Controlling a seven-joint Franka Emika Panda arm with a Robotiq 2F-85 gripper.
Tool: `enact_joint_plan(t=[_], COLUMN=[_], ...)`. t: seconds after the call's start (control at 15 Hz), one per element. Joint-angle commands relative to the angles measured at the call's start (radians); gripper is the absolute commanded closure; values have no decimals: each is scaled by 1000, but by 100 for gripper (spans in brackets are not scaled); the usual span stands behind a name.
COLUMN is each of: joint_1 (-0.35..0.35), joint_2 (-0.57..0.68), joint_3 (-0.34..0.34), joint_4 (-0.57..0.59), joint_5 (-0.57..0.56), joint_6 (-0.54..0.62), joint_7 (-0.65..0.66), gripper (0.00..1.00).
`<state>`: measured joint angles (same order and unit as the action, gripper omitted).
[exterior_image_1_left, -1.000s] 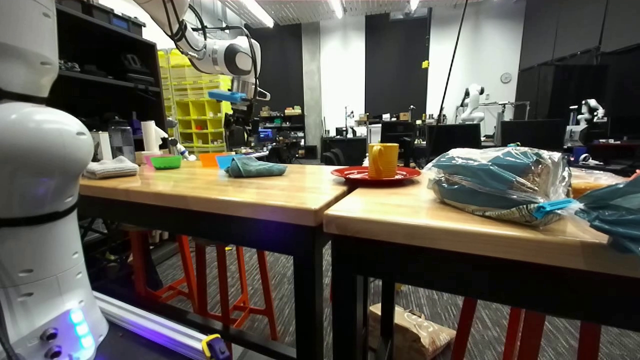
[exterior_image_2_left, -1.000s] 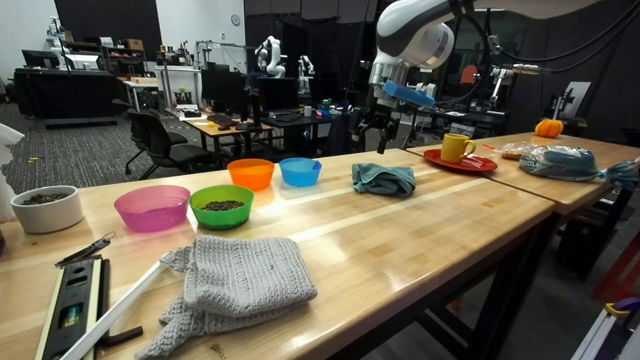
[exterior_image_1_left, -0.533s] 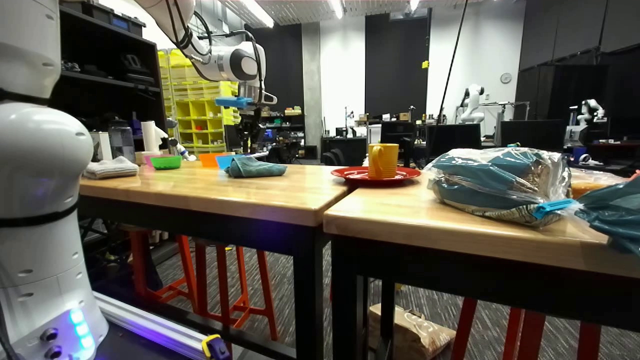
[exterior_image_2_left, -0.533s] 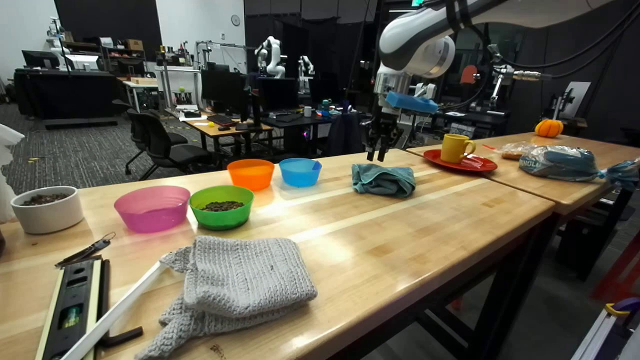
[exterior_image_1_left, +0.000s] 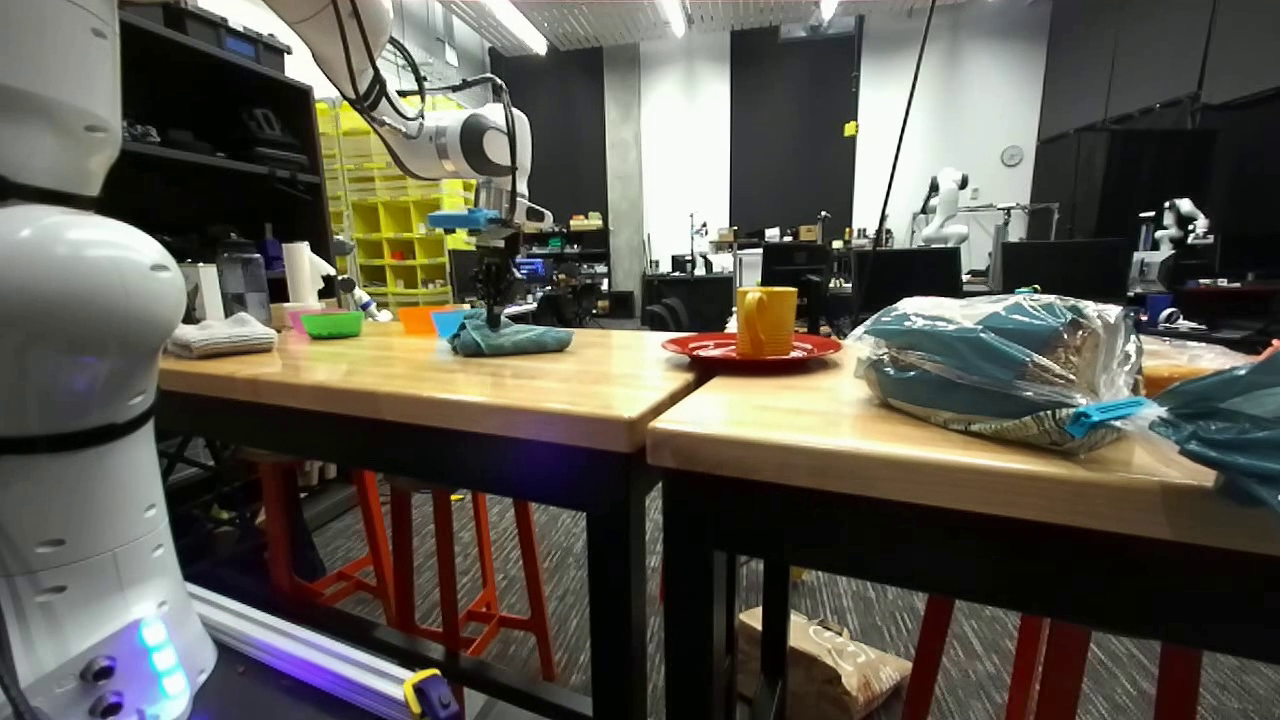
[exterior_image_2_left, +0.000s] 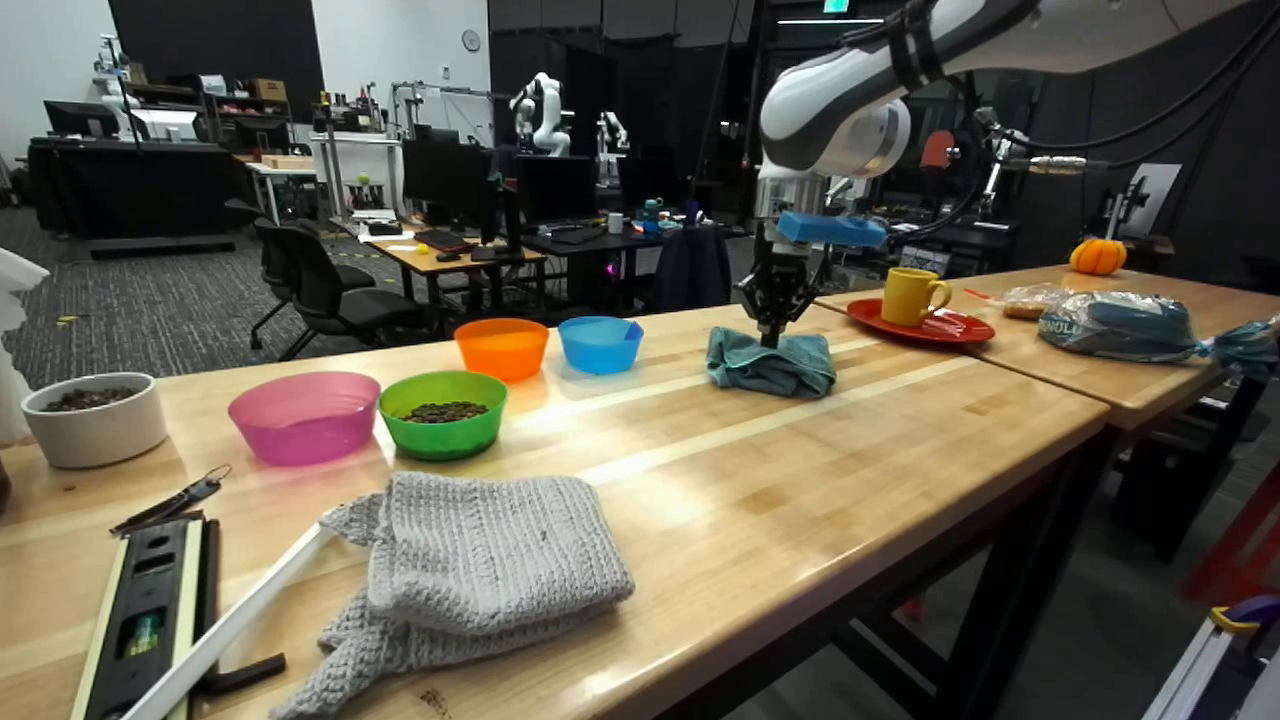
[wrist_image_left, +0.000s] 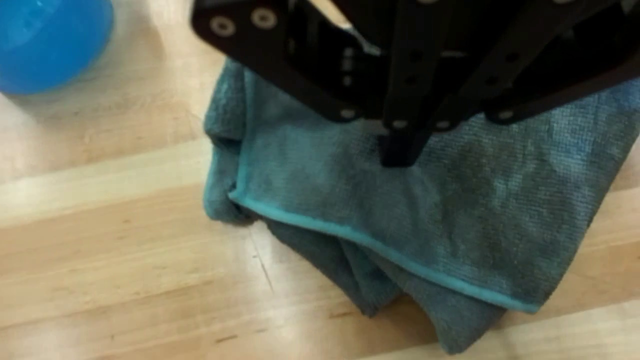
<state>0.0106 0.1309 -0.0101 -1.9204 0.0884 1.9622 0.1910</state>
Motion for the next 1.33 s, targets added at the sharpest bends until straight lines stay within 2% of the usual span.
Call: enact_joint_plan(t=[0.0,0.2,0.73,1.07,1.13,1.2,1.27], joint_1=[3,4,-2,-3,-3,-2,-2], joint_2=[10,22,-74,-126,-134,-143,-152], joint_3=[-3,0,2,4,5,5,6], joint_4=[-41,-51,-44,-37,-36,-36,-38], joint_5=[-35,-29,-9,-11,-11,-10,-14], joint_6=[-33,-43,-2,-29,-32,-35,-37], joint_7=[48,44,13,-24,-33,-41,-48], gripper=[100,100,100,100,97,73,72])
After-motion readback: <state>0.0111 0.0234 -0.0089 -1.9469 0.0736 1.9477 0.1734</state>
